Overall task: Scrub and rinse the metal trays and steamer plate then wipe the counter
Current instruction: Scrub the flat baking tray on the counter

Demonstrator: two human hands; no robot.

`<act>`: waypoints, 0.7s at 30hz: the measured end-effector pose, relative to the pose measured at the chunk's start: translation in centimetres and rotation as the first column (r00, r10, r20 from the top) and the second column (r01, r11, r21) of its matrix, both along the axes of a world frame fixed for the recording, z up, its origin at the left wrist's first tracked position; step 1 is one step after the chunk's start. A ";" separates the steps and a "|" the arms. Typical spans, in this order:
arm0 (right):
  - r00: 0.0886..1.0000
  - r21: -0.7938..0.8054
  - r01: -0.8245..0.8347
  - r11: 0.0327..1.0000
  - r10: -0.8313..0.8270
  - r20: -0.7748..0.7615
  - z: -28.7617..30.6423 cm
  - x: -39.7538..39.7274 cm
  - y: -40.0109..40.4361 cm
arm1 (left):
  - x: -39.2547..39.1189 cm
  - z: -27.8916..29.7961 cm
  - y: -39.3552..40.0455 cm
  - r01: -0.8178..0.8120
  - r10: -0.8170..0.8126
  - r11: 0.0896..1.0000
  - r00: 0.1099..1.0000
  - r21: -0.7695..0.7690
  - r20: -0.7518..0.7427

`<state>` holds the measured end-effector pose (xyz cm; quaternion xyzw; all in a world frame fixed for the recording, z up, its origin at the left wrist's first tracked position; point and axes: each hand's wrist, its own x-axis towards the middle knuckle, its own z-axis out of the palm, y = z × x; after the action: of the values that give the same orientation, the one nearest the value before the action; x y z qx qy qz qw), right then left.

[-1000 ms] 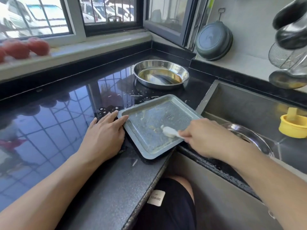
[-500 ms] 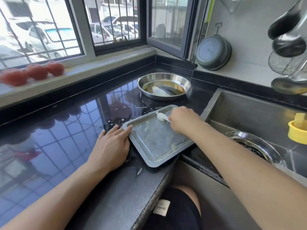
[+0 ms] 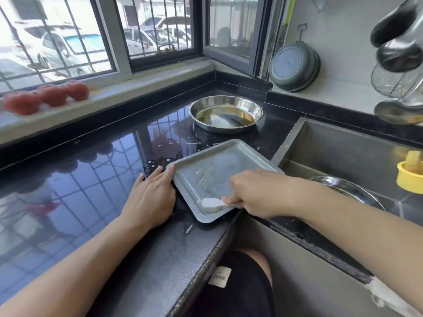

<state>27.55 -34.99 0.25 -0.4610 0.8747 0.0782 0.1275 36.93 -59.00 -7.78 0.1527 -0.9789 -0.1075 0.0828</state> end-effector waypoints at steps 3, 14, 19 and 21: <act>0.989 -0.009 0.139 0.990 -0.139 -0.041 0.7 -1.8 2.8 | 0.1 0.7 0.1 -0.032 0.030 0.999 0.999 0.037 0.034; 0.846 -0.529 0.499 0.687 -0.519 0.124 0.4 -6.7 11.2 | -2.4 3.6 4.4 -0.194 0.232 0.865 0.972 0.463 -0.027; 0.726 -0.665 0.636 0.392 -0.596 0.342 -0.6 -8.2 18.9 | -5.6 6.1 7.8 -0.089 0.390 0.738 0.865 0.669 -0.316; 0.663 -0.680 0.675 0.287 -0.641 0.387 -1.0 -9.0 22.1 | -7.4 7.8 9.2 -0.057 0.417 0.704 0.840 0.708 -0.347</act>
<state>18.60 -12.88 -0.73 -0.0677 0.9222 -0.3777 -0.0487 29.56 -49.76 0.04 0.2694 -0.7899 -0.4761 0.2771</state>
